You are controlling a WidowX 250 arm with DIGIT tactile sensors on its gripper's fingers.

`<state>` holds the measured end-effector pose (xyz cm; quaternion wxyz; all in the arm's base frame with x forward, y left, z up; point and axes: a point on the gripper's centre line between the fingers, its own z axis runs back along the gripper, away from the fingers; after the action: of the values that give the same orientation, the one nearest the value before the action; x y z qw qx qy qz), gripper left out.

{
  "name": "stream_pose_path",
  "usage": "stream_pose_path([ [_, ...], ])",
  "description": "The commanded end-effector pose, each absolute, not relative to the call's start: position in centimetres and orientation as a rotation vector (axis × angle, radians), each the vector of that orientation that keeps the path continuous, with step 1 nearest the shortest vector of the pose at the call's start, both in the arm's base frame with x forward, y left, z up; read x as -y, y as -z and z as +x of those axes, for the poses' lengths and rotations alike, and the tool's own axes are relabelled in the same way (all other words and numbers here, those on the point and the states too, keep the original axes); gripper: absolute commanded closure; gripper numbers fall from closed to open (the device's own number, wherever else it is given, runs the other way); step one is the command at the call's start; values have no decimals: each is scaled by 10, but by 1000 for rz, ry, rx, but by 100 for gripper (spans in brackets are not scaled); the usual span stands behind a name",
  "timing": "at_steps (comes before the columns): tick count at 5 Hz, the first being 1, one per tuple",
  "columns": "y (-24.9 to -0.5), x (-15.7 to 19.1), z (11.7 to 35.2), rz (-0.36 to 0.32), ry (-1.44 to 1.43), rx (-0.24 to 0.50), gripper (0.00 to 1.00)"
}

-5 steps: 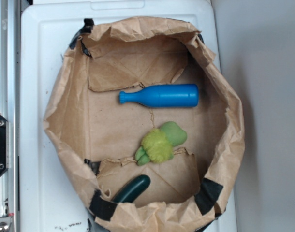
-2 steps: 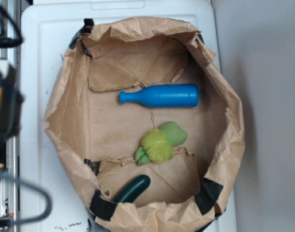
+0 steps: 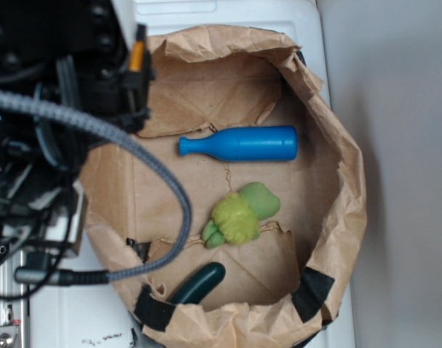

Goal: Grab the blue bottle.

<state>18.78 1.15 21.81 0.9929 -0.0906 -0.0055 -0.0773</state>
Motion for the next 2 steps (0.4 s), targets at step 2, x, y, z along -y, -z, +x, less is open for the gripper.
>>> stream_pose_path([
  [2,-192,-4,212,-94,109,164,0],
])
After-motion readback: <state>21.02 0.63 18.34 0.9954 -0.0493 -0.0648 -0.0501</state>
